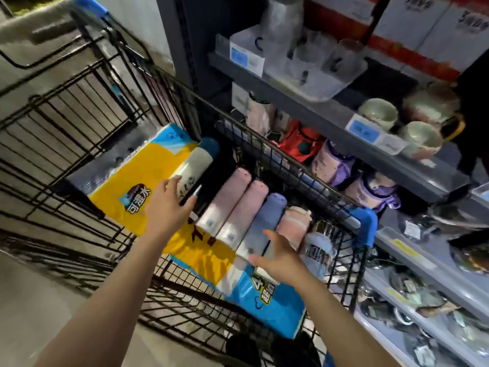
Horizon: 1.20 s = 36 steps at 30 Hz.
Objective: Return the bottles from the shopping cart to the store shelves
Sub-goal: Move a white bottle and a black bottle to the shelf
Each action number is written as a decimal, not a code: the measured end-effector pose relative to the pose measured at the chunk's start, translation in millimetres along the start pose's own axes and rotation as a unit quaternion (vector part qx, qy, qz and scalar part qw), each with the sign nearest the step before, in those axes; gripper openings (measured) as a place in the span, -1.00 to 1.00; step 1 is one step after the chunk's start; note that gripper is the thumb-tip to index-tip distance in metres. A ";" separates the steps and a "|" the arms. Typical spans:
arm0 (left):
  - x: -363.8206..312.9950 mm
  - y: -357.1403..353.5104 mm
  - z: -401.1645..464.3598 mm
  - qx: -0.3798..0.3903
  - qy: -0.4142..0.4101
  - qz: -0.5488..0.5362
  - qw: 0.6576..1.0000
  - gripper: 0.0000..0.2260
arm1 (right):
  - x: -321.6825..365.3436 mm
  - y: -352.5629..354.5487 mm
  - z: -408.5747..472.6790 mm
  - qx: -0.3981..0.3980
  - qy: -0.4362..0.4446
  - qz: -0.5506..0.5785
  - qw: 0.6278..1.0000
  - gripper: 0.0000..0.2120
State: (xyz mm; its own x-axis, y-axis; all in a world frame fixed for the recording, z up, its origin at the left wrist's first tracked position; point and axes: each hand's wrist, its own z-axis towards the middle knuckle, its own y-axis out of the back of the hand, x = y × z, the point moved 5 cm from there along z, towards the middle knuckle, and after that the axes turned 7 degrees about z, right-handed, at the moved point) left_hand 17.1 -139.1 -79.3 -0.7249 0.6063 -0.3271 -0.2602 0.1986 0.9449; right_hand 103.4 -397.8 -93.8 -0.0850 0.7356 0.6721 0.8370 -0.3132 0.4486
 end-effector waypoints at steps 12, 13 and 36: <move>7.4 -71.3 96.3 0.047 -0.016 0.128 0.991 -0.27 | 9.1 7.2 53.6 -0.031 -0.024 0.087 0.995 -0.49; 8.7 -72.8 97.6 0.045 -0.020 0.124 0.991 -0.28 | 7.4 7.8 57.0 -0.031 -0.027 0.089 0.995 -0.49; 73.2 34.3 -48.8 -0.001 0.244 -0.528 0.813 -0.25 | 141.1 -53.7 195.8 -0.150 -0.136 -0.037 0.979 -0.28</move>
State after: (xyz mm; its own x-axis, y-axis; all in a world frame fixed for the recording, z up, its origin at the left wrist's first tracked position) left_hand -76.0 -125.5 -71.6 -0.2622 -0.2796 -0.9236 -0.9032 0.4082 0.1329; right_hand 152.3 -159.5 -138.4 0.0416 0.8830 0.4676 0.6339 -0.3851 0.6708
